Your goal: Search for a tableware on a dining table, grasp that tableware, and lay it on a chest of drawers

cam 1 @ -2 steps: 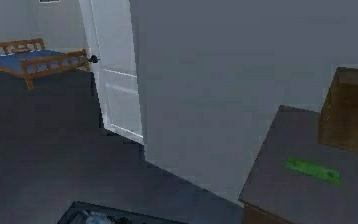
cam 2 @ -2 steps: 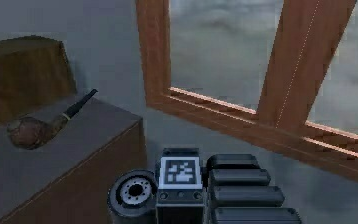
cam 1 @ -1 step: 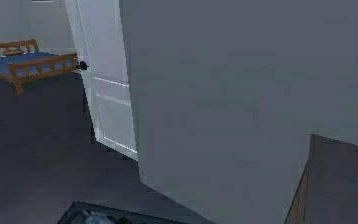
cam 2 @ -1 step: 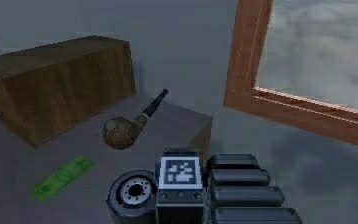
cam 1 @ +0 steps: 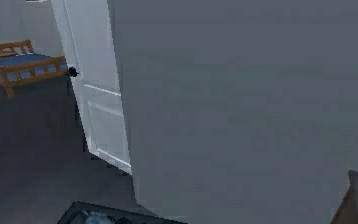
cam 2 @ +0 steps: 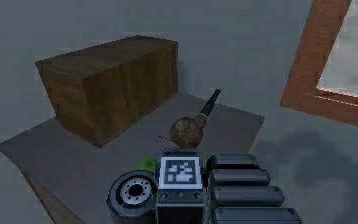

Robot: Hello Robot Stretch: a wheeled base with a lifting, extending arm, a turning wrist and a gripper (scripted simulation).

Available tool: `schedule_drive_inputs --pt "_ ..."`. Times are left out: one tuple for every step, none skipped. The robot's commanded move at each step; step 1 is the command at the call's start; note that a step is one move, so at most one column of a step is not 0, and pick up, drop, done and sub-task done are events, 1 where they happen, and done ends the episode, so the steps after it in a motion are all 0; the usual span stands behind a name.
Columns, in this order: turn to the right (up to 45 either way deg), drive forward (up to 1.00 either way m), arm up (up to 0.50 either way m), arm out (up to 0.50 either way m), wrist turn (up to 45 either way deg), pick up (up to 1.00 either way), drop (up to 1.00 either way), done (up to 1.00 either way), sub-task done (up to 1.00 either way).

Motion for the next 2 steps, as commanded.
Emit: schedule_drive_inputs --pt "3.0 0.00 0.00 0.00 0.0 0.00 0.00 0.00 0.00" --pt "0.0 0.20 0.00 0.00 0.0 0.00 0.00 0.00 0.00"
